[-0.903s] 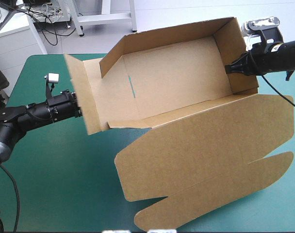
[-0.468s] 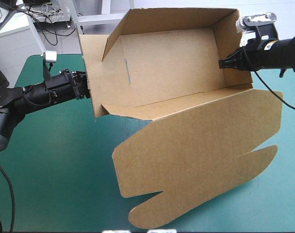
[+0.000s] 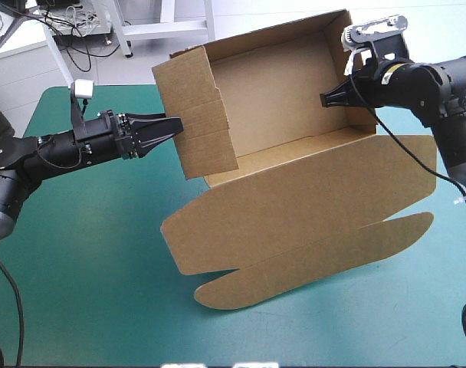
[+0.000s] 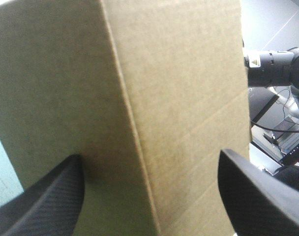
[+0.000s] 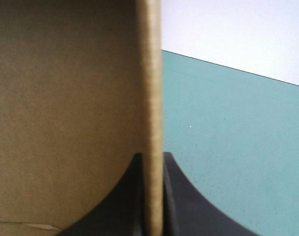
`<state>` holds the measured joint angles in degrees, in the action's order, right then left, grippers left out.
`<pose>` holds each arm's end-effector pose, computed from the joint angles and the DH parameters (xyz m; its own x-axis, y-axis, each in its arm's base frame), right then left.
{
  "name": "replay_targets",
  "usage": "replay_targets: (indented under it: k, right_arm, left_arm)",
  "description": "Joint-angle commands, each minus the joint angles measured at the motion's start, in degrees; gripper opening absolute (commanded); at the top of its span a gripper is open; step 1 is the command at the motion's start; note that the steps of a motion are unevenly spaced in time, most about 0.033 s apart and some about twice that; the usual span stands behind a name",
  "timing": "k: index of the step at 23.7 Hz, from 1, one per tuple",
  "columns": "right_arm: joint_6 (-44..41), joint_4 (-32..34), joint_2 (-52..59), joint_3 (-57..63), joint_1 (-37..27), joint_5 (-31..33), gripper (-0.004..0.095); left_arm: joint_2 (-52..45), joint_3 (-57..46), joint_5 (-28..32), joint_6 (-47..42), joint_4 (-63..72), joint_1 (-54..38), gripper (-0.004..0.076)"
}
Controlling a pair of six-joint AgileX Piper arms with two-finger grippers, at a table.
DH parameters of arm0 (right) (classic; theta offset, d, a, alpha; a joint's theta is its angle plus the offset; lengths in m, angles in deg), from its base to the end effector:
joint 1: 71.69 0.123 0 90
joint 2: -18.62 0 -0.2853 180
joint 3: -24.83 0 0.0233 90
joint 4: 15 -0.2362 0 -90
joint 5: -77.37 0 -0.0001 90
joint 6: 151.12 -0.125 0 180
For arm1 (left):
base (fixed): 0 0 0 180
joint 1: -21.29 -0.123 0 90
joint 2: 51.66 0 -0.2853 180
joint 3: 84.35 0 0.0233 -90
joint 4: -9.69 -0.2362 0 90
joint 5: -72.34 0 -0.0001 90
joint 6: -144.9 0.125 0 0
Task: Fold the box
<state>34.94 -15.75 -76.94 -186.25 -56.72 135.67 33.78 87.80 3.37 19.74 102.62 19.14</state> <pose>0.3240 0.0881 0.4620 -0.4941 -0.2343 -0.8373 -0.3177 0.9451 -0.0770 0.2637 -0.1067 0.4205 -0.5731 -0.2699 -0.7737 0.7176 0.2907 -0.6329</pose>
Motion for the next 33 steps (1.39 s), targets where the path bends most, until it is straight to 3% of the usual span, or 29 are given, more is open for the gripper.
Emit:
replay_targets:
  k: [1, 7, 12, 16, 18, 23, 26, 30, 33]
  right_arm:
    - [-0.93, -2.06, 2.37, -1.54, 0.33, -4.55, -0.0014]
    - [-1.45, -3.66, 2.37, -1.54, 0.33, -6.05, -0.0014]
    - [-2.93, -2.82, 2.37, -1.54, 0.33, -6.60, -0.0013]
    - [-6.53, 1.07, 1.95, -1.54, 0.33, -6.97, -0.0012]
    - [-8.10, 1.77, 1.71, -1.54, 0.33, -7.44, -0.0013]
    - [-10.46, 1.77, 1.24, -1.54, 0.44, -9.06, -0.0012]
    - [-12.32, 4.44, 0.67, -1.54, 2.07, -9.33, -0.0012]
    - [-17.54, 8.94, -0.32, -1.54, 6.61, -13.03, -0.0013]
    - [-21.59, 12.42, -1.06, -1.54, 9.35, -14.55, -0.0013]
  left_arm:
    - [-1.85, 1.71, -5.07, -0.41, 4.14, 0.26, 0.0538]
    - [-1.85, 1.71, -2.41, -0.27, 1.67, 0.81, 0.0538]
    - [-1.85, 2.84, 7.21, -0.27, -2.27, 5.45, 0.0538]
    - [-1.85, 6.58, 19.61, -3.26, -10.08, 12.00, 0.0538]
    - [-1.85, 8.96, 28.20, -8.91, -18.16, 15.83, 0.0538]
    - [-1.74, 12.73, 37.22, -22.88, -38.33, 21.24, 0.0538]
    - [-1.22, 15.46, 37.76, -36.16, -54.20, 23.58, 0.0538]
    - [1.17, 20.84, 33.05, -53.67, -75.46, 25.68, 0.0515]
    - [2.28, 23.44, 32.22, -60.00, -79.25, 25.70, 0.0491]
